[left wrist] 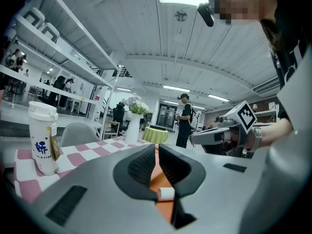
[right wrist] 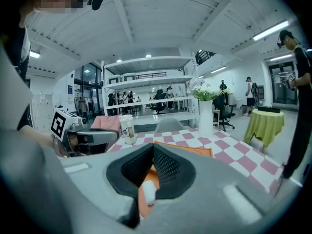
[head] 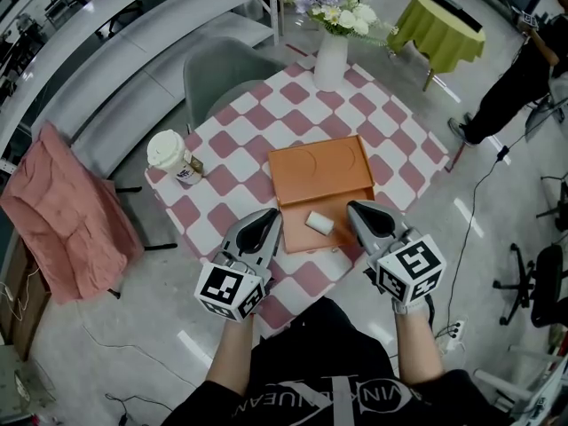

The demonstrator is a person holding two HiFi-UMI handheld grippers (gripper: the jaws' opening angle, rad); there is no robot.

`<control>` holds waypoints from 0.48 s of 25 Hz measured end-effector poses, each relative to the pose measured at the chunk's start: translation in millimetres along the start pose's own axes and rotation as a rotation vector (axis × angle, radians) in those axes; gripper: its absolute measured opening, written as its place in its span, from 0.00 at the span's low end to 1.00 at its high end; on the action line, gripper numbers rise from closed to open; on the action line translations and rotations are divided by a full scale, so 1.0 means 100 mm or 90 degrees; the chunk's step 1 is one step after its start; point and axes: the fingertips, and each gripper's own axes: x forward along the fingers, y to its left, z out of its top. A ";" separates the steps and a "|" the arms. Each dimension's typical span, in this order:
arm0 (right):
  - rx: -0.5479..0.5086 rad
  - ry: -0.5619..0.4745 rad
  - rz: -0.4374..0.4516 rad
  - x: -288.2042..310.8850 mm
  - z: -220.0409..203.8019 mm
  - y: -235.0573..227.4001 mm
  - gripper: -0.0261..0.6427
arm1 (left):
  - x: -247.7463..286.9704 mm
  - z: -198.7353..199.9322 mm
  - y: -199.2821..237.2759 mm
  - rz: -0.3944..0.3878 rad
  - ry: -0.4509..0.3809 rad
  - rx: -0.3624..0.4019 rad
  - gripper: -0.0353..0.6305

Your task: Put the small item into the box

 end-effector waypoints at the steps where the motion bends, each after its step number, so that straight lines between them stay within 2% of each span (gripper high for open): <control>1: 0.001 -0.003 0.000 0.00 0.02 0.00 0.05 | 0.01 0.02 0.00 0.000 -0.002 0.000 0.09; 12: -0.003 -0.026 0.005 -0.03 0.18 -0.01 0.05 | 0.03 0.17 0.01 0.002 -0.018 0.010 0.09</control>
